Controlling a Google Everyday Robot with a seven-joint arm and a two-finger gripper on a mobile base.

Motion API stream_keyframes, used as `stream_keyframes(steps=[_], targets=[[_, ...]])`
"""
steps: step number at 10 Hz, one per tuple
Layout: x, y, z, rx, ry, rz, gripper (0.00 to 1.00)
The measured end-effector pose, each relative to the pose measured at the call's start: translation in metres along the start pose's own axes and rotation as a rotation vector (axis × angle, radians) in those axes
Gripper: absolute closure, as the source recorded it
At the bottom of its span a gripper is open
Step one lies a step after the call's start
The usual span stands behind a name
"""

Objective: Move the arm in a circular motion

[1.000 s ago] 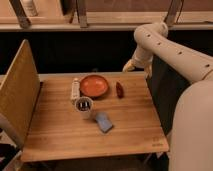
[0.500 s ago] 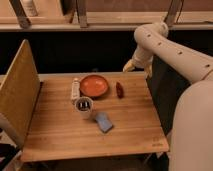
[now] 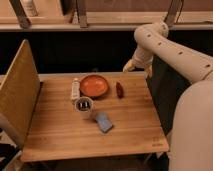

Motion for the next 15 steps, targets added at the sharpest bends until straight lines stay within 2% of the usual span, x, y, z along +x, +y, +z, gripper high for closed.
stream_keyframes(steps=[5,7,8,9,11,13,14,15], targets=[[-0.001,0.0,0.0,0.003,-0.001,-0.002,0.2],[-0.02,0.01,-0.008,0.018,-0.04,-0.032,0.2],[-0.032,0.027,-0.013,0.025,-0.064,-0.063,0.2],[-0.045,0.058,-0.017,0.032,-0.085,-0.114,0.2],[-0.055,0.112,-0.019,0.034,-0.097,-0.206,0.2],[-0.048,0.174,-0.014,0.015,-0.084,-0.322,0.2],[-0.04,0.195,-0.012,0.006,-0.076,-0.37,0.2],[-0.022,0.224,-0.011,-0.012,-0.066,-0.441,0.2]])
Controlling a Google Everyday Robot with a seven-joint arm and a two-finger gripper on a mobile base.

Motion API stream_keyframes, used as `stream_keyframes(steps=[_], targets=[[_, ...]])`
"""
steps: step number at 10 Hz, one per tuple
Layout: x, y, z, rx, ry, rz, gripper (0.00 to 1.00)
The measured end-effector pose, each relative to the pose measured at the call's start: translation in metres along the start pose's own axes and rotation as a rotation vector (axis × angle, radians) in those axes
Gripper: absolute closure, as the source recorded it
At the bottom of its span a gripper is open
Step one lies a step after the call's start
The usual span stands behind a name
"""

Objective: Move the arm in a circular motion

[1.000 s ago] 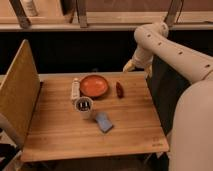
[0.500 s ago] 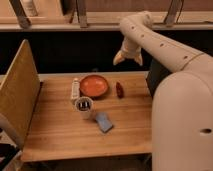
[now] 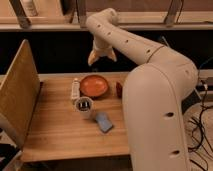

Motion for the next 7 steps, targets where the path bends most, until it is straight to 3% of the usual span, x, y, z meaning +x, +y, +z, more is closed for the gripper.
stream_keyframes(steps=[2,4,7], targets=[[0.022,0.041,-0.006,-0.039,0.008,-0.093,0.2],[0.063,0.065,-0.019,-0.066,0.008,-0.157,0.2],[0.122,0.049,-0.027,-0.039,0.012,-0.141,0.2]])
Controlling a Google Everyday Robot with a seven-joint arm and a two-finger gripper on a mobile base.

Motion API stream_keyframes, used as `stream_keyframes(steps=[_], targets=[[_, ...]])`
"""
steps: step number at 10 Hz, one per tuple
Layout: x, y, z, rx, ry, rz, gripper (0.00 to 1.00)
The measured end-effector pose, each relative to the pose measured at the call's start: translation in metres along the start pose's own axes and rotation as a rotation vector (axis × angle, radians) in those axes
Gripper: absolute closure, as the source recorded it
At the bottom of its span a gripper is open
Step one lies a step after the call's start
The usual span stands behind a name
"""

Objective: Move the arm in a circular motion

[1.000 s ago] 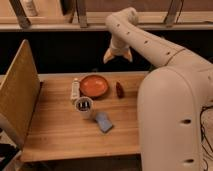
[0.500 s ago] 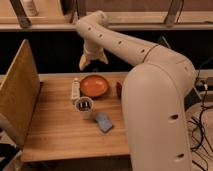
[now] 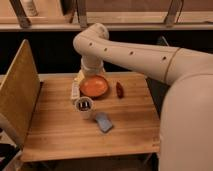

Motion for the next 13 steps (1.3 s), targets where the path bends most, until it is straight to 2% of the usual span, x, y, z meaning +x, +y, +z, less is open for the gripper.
stream_keyframes(steps=[1,2,3,4,5,6,7,8,10,11,12,13], targets=[[0.023,-0.017,0.001,0.027,0.012,0.041,0.2],[0.035,-0.034,0.002,0.05,0.018,0.08,0.2],[0.046,-0.066,0.004,0.094,0.023,0.153,0.2],[0.047,-0.096,0.005,0.139,0.021,0.217,0.2],[0.038,-0.121,0.005,0.186,0.005,0.265,0.2],[0.024,-0.136,0.004,0.222,-0.013,0.288,0.2],[-0.002,-0.144,0.006,0.26,-0.038,0.296,0.2],[-0.031,-0.142,0.01,0.287,-0.057,0.287,0.2],[-0.069,-0.123,0.021,0.3,-0.065,0.259,0.2],[-0.09,-0.097,0.029,0.29,-0.066,0.215,0.2],[-0.099,-0.076,0.033,0.273,-0.063,0.18,0.2],[-0.101,-0.045,0.036,0.237,-0.051,0.123,0.2]])
